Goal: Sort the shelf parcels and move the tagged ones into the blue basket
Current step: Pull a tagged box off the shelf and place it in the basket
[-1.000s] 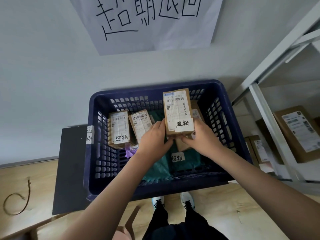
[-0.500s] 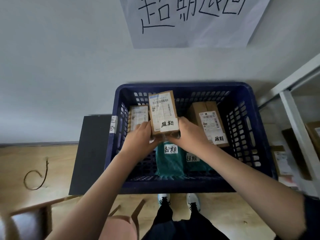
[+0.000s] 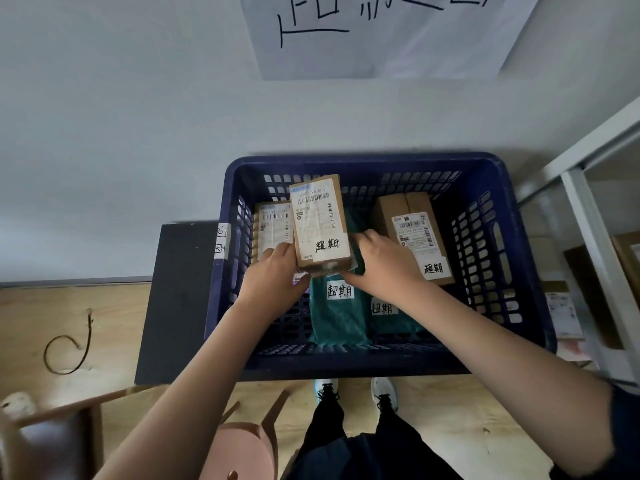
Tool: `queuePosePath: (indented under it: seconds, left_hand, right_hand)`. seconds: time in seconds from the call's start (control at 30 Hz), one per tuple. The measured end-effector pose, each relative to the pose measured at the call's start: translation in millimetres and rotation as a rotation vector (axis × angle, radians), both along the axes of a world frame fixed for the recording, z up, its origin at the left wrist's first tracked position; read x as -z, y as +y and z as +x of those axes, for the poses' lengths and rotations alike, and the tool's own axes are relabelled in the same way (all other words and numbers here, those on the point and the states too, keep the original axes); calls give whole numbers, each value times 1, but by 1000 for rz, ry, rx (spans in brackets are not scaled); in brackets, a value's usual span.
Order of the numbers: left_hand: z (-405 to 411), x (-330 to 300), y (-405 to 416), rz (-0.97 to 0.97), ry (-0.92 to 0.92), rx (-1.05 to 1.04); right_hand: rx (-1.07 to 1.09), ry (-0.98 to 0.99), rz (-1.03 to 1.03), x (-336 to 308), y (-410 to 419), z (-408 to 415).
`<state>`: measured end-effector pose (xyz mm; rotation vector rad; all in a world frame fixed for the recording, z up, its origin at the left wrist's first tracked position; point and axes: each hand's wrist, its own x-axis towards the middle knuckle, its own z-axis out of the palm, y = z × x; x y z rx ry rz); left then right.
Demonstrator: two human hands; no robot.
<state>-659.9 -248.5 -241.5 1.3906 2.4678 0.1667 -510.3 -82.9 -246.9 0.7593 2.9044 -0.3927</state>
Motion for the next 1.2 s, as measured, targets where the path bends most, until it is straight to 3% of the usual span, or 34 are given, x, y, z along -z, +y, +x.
queuePosePath:
  seconds: [0.33, 0.53, 0.87, 1.2]
  left_hand:
    - [16, -25, -43, 40, 48, -70]
    - [65, -50, -58, 57, 106, -97]
    - [256, -71, -55, 171, 118, -63]
    - [441, -43, -4, 80, -25, 173]
  right_hand:
    - [62, -5, 71, -26, -15, 45]
    - [49, 46, 104, -49, -32, 97]
    - [64, 138, 129, -79, -50, 284]
    - [290, 67, 85, -72, -42, 483]
